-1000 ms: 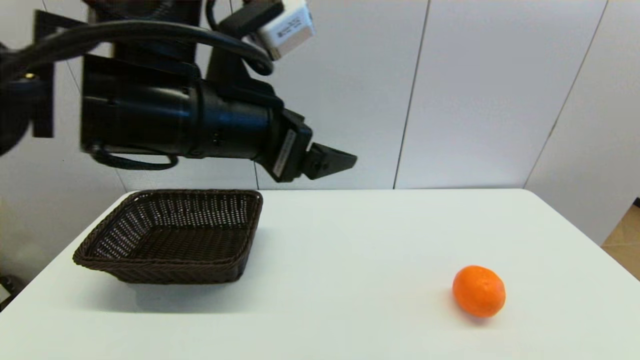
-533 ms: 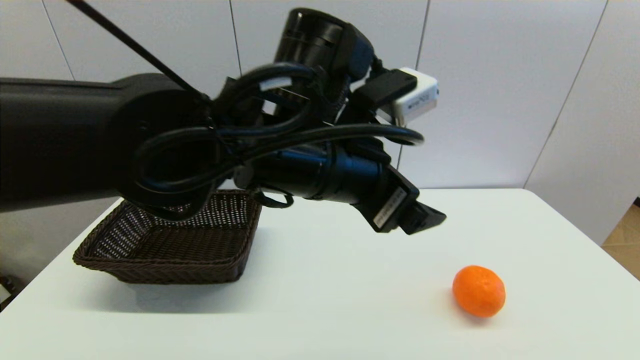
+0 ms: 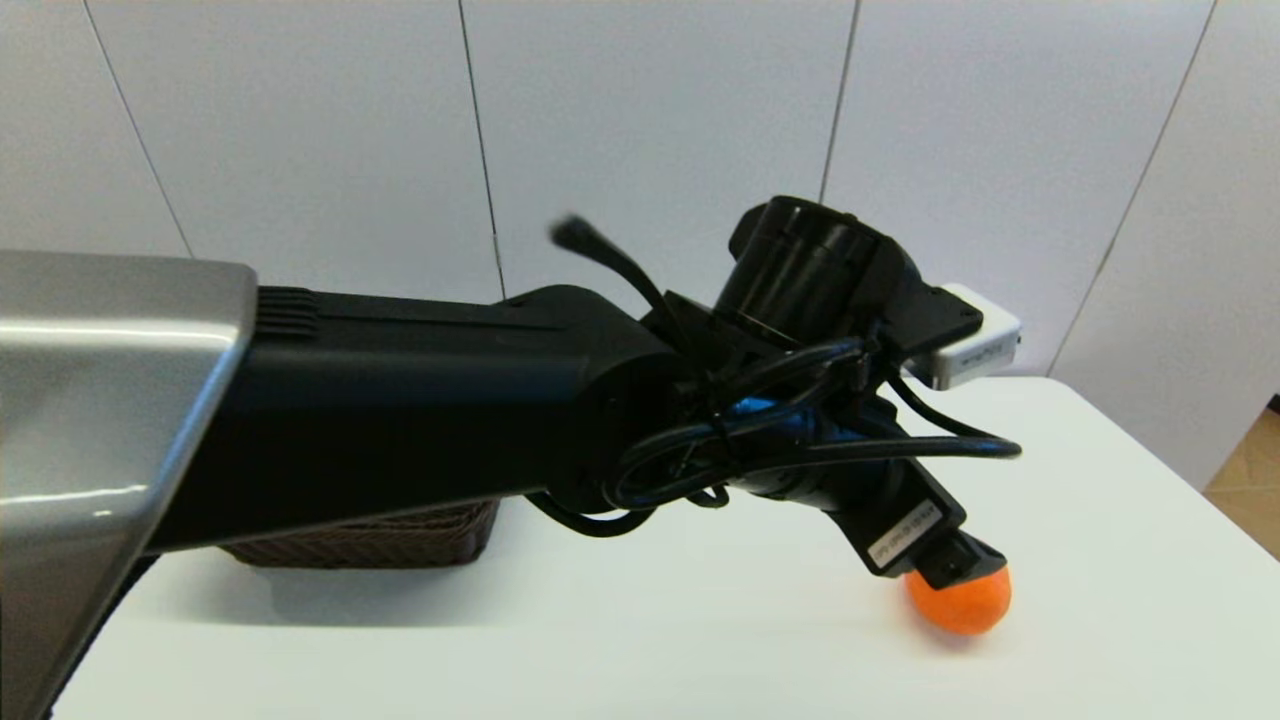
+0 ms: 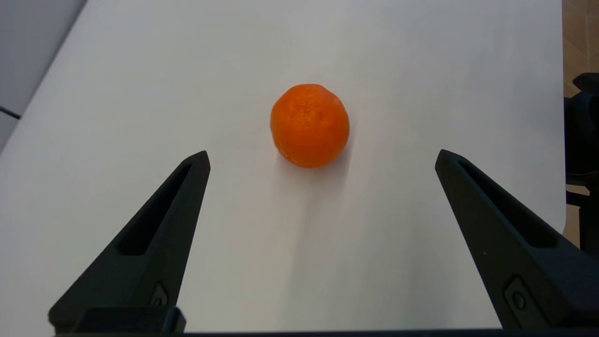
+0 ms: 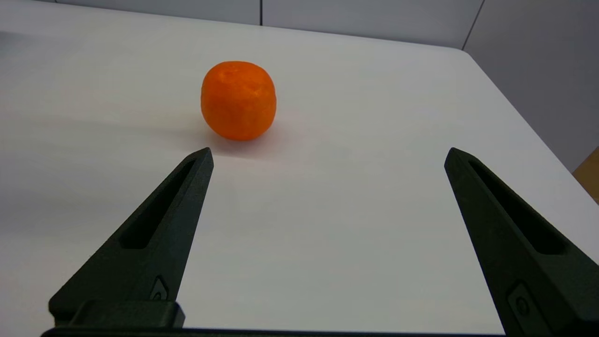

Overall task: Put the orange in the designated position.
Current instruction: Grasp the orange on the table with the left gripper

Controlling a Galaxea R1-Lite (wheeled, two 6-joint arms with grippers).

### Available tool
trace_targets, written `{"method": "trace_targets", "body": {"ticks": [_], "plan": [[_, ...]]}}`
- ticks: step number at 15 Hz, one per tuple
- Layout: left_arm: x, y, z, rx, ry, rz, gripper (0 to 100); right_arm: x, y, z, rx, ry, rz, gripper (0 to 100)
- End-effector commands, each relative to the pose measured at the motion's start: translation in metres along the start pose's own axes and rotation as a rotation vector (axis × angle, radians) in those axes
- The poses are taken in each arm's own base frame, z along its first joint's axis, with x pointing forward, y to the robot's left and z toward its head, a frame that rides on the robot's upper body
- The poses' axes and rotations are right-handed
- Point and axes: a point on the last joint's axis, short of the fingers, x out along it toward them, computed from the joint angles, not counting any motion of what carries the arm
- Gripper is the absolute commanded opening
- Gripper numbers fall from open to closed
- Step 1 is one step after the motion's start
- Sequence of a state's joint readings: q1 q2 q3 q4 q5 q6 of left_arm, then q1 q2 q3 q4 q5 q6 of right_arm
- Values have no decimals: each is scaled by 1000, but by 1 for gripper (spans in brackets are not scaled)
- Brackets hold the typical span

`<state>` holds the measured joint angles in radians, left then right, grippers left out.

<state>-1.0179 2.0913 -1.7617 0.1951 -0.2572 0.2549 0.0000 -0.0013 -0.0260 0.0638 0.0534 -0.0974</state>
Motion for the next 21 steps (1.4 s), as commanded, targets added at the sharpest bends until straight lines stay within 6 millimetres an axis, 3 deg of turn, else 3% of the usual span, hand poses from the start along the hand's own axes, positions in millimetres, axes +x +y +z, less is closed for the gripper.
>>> {"method": "trace_targets", "body": {"ticks": [1, 11, 21], "plan": [[28, -2, -12, 1, 24, -23, 100, 0, 0, 0, -1, 0, 0, 100], [86, 7, -33, 75, -78, 5, 100, 0, 0, 0, -1, 0, 0, 100], [113, 7, -52, 72, -88, -8, 100, 0, 0, 0, -1, 0, 0, 100]]}}
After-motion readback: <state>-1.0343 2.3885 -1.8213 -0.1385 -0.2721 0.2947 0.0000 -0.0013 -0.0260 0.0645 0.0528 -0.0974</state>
